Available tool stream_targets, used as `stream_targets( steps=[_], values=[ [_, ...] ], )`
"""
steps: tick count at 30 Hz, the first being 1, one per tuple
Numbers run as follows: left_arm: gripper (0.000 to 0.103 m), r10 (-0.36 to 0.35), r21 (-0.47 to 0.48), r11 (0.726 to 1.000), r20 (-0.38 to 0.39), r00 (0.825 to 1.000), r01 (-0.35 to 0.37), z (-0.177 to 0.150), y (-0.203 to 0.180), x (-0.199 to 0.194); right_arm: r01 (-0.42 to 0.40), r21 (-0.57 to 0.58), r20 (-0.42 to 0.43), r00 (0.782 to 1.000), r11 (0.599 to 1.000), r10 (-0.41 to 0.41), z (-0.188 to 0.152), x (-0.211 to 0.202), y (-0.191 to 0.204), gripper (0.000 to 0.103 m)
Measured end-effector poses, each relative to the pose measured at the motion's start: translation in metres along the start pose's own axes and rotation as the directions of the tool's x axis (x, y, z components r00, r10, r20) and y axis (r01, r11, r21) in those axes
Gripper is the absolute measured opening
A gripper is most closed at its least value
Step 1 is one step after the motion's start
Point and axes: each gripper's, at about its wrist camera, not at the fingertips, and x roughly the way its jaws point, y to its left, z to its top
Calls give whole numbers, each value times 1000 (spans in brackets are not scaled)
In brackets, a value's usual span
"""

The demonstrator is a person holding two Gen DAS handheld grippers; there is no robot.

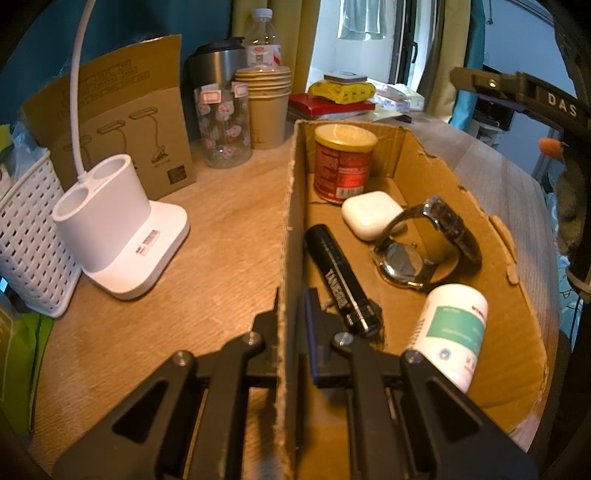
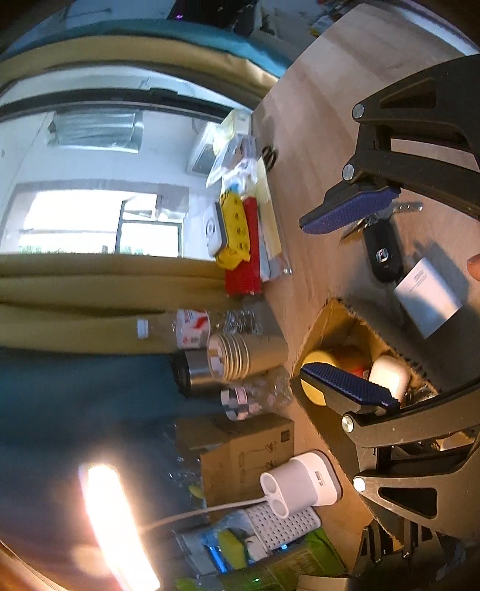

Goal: Organize rigid objects
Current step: 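Move the right gripper out of the box to the white charger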

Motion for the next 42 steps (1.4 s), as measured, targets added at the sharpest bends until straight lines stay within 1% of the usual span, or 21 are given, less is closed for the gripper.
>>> stream_targets(
  steps=[6, 10, 15, 19, 22, 26, 35, 38, 42],
  values=[
    [10, 0, 0, 1000, 0, 1000, 0, 0, 0, 0, 43, 45, 4, 999, 998, -43, -5, -7, -22, 75],
    [10, 0, 0, 1000, 0, 1000, 0, 0, 1, 0, 93, 65, 1, 996, 994, -93, -9, -7, -37, 75],
    [10, 1, 0, 1000, 0, 1000, -1, 0, 0, 0, 160, 101, -30, 987, 982, -158, -19, -2, -59, 75],
    [10, 1, 1, 1000, 0, 1000, -1, 0, 0, 0, 179, 147, -64, 983, 973, -172, -30, 5, -74, 75],
    [10, 1, 1, 1000, 0, 1000, -1, 0, 0, 0, 171, 158, -85, 984, 972, -160, -37, 10, -74, 75],
    [10, 1, 1, 1000, 0, 1000, -1, 0, -1, 0, 164, 138, -106, 983, 977, -150, -43, 14, -65, 75],
    [10, 1, 1, 1000, 0, 1000, -1, 0, -1, 0, 90, 80, -156, 985, 993, -76, -56, 25, -37, 75],
    [10, 2, 1, 1000, 0, 1000, -2, 0, -1, 0, 64, 55, -181, 982, 996, -53, -60, 31, -26, 75],
    [10, 2, 1, 1000, 0, 1000, -2, 0, -1, 0, 43, -1, -232, 972, 999, -42, -69, 43, -7, 75]
  ],
)
